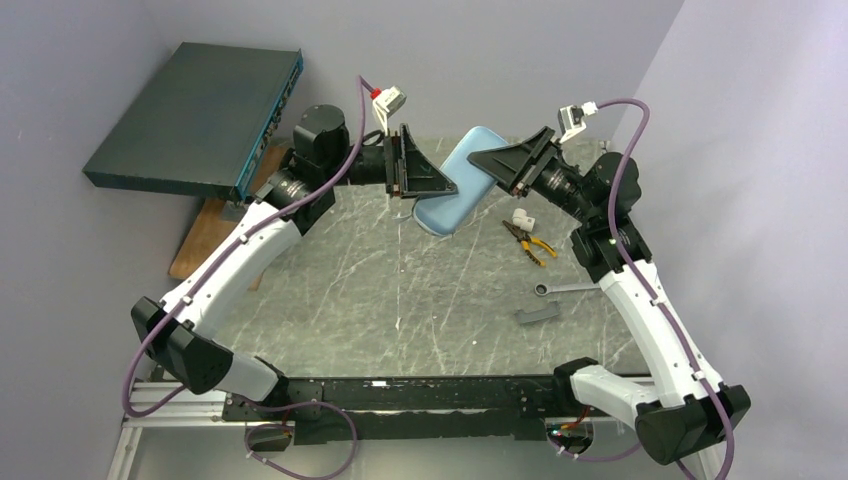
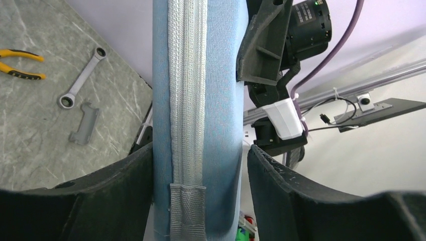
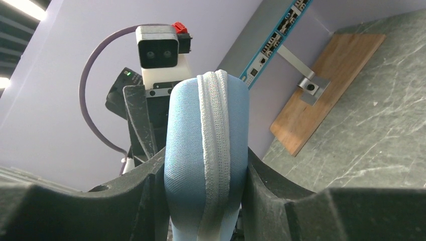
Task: Open the umbrella
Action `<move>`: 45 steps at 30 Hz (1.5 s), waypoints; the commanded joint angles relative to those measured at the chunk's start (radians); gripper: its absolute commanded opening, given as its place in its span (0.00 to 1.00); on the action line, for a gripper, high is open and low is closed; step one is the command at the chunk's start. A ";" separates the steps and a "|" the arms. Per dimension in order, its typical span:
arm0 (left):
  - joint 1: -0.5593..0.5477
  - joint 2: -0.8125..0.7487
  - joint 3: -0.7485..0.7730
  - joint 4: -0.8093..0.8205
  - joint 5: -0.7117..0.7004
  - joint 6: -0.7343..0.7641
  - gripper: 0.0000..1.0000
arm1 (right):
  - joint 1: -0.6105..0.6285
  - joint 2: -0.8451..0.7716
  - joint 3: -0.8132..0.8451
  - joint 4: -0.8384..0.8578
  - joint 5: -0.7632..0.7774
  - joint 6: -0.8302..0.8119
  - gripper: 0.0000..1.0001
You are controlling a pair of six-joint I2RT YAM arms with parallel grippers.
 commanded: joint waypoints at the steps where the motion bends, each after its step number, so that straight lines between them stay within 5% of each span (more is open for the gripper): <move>1: -0.002 0.000 -0.020 0.154 0.114 -0.061 0.68 | 0.002 0.003 0.020 0.122 -0.015 0.041 0.29; 3: -0.003 -0.002 -0.025 0.142 0.123 -0.047 0.62 | 0.002 0.007 0.011 0.137 -0.015 0.047 0.29; 8: -0.002 -0.025 -0.041 0.083 0.084 -0.003 0.25 | 0.002 0.009 -0.001 0.131 -0.030 0.038 0.32; 10: -0.002 -0.029 -0.046 0.073 0.074 -0.001 0.13 | 0.001 0.009 -0.004 0.110 -0.038 0.035 0.53; 13: 0.001 -0.042 -0.052 0.040 0.040 0.010 0.05 | 0.001 0.016 0.014 0.027 -0.057 -0.014 0.96; 14: 0.006 -0.048 -0.052 0.025 0.024 0.013 0.03 | 0.001 0.017 0.028 -0.020 -0.061 -0.048 1.00; 27: 0.092 -0.097 0.092 -0.325 -0.284 0.059 0.00 | 0.004 -0.101 0.034 -0.575 0.077 -0.544 1.00; 32: 0.109 -0.082 0.181 -0.442 -0.399 -0.015 0.00 | 0.014 -0.213 -0.059 -0.487 0.131 -0.676 1.00; 38: 0.170 -0.150 0.085 -0.368 -0.395 -0.238 0.00 | 0.067 -0.280 -0.131 -0.309 0.111 -0.828 1.00; 45: 0.185 -0.073 0.286 -0.674 -0.457 -0.154 0.00 | 0.249 -0.217 -0.096 -0.245 0.183 -1.017 1.00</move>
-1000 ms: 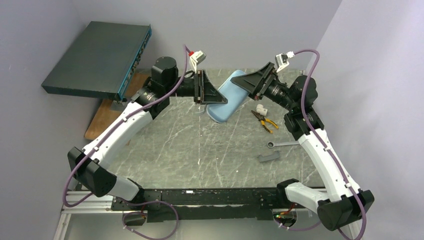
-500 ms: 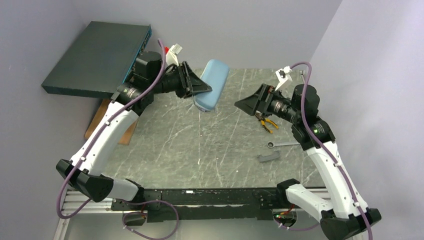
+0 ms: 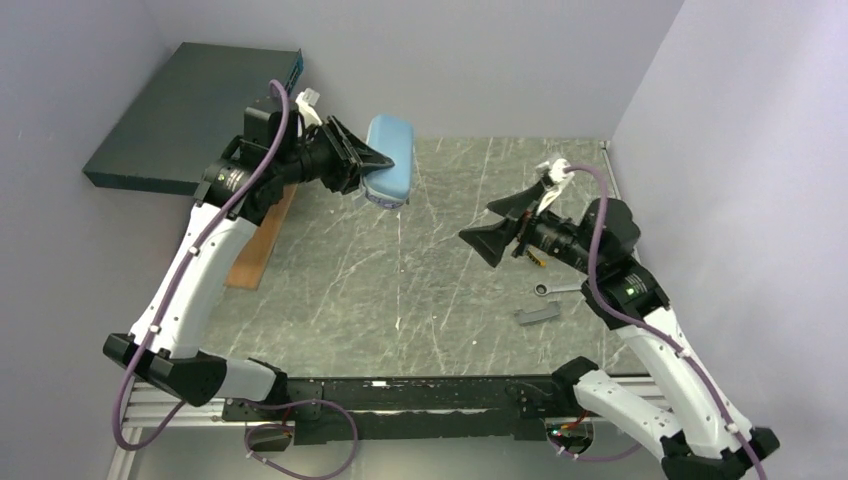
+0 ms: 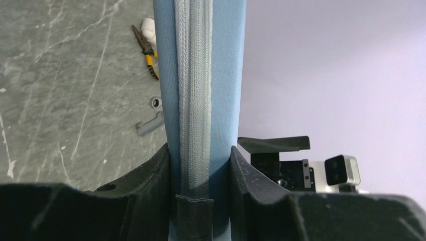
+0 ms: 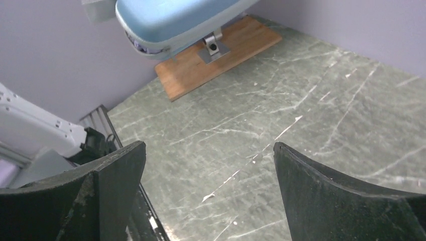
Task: Open the umbrella
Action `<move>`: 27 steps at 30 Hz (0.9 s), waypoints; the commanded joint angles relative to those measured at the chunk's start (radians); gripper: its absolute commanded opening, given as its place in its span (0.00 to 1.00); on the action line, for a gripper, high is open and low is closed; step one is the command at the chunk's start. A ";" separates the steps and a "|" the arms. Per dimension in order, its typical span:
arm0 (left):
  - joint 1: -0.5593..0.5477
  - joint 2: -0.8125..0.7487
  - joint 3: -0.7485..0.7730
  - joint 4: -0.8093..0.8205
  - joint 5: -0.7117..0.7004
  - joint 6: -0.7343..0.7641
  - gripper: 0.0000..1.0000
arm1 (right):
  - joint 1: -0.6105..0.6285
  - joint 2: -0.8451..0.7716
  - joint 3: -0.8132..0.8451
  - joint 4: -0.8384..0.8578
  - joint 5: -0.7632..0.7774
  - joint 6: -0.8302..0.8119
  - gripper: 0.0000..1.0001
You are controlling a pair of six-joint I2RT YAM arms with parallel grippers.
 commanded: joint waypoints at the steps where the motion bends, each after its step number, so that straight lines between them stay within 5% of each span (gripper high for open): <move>1: 0.001 0.044 0.201 -0.169 -0.019 0.027 0.00 | 0.153 0.043 0.031 0.117 0.110 -0.192 1.00; 8: 0.000 0.168 0.406 -0.506 -0.067 0.226 0.00 | 0.459 0.158 0.075 0.076 0.330 -0.377 1.00; 17: 0.004 0.076 0.264 -0.541 -0.104 0.342 0.00 | 0.473 0.362 0.251 0.002 0.298 0.063 1.00; 24: 0.013 0.123 0.386 -0.674 -0.142 0.418 0.00 | 0.471 0.352 0.203 0.112 0.202 0.063 1.00; 27: 0.029 0.127 0.396 -0.647 -0.054 0.433 0.00 | 0.471 0.361 0.206 0.111 0.176 0.029 1.00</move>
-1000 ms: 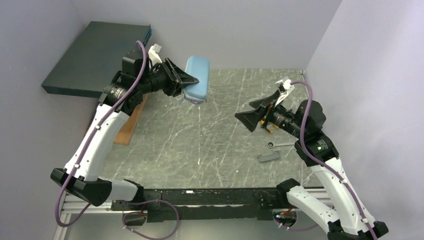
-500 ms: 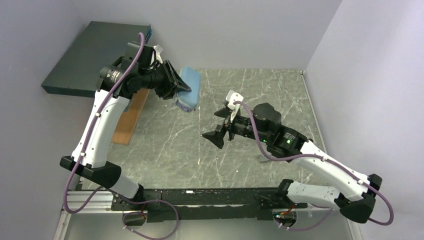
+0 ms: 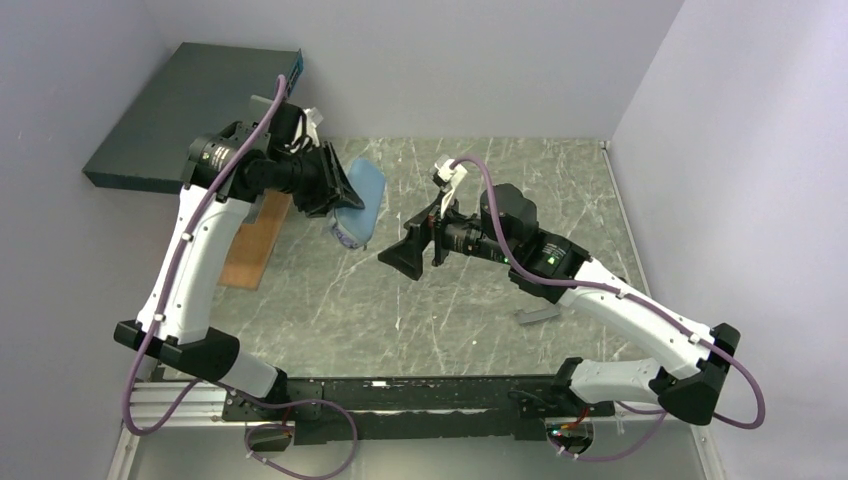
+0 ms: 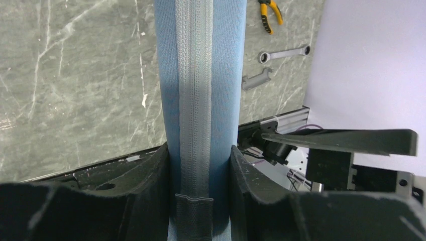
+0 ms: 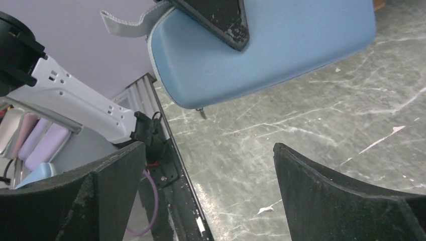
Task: Open the umbrella
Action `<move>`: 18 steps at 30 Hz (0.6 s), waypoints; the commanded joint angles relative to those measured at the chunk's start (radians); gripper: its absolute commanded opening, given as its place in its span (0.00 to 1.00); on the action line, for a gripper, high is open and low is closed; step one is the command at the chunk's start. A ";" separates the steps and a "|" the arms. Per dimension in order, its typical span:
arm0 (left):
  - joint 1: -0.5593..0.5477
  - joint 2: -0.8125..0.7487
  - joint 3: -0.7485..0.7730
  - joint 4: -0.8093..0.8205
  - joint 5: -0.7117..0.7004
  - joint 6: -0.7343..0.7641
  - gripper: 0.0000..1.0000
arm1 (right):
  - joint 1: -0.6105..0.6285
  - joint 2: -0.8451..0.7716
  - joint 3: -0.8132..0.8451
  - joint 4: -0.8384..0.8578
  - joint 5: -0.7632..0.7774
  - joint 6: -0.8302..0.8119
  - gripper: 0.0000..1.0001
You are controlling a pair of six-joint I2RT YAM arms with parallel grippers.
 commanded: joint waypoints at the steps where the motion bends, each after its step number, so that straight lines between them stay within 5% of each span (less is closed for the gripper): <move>1: 0.020 -0.010 0.075 0.034 0.113 0.048 0.00 | -0.001 -0.013 0.009 0.056 -0.047 -0.025 1.00; 18: 0.018 -0.066 0.006 0.229 0.212 -0.064 0.00 | 0.085 -0.084 -0.164 0.358 0.069 -0.181 0.83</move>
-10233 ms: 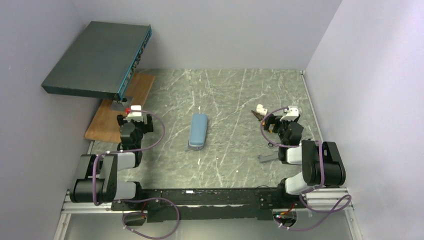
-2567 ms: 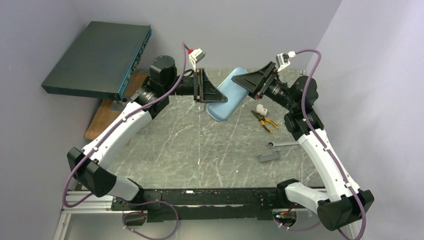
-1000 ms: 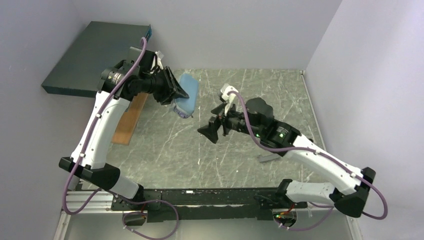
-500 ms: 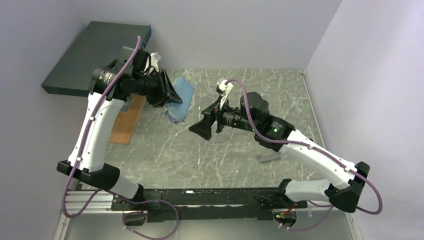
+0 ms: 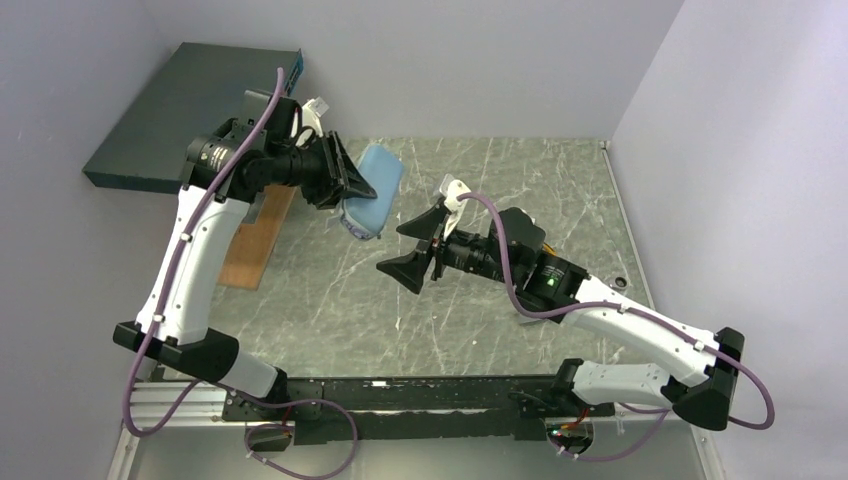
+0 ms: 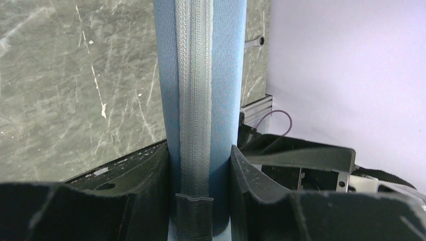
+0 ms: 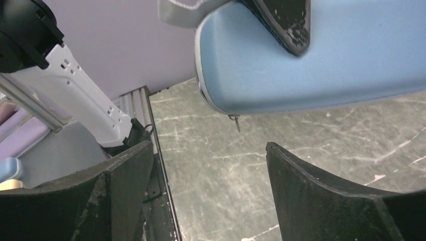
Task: Open the umbrella
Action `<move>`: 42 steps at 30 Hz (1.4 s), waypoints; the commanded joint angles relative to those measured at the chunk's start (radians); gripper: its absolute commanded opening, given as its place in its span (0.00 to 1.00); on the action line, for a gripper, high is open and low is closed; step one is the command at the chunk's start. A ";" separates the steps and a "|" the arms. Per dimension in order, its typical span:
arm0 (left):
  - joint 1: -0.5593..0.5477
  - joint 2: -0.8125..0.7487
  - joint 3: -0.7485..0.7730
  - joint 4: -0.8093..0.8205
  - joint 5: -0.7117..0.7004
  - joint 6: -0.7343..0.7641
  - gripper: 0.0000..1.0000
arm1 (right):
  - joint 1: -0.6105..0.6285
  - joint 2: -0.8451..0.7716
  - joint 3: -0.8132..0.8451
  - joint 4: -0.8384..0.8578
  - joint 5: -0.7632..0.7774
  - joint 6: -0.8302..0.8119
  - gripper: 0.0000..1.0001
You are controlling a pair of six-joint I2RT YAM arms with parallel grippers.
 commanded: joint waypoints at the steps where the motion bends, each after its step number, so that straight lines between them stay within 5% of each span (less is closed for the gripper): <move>1: -0.001 -0.065 -0.018 0.139 0.043 -0.060 0.00 | 0.018 0.004 -0.001 0.127 0.047 -0.048 0.83; 24: -0.001 -0.139 -0.078 0.267 0.138 -0.036 0.00 | 0.023 -0.021 -0.092 0.268 0.109 -0.142 0.66; 35: -0.002 -0.149 -0.098 0.297 0.159 -0.035 0.00 | 0.024 0.005 -0.034 0.238 0.072 -0.216 0.44; 42: -0.002 -0.155 -0.114 0.301 0.144 -0.033 0.00 | 0.031 0.018 0.001 0.209 0.062 -0.208 0.40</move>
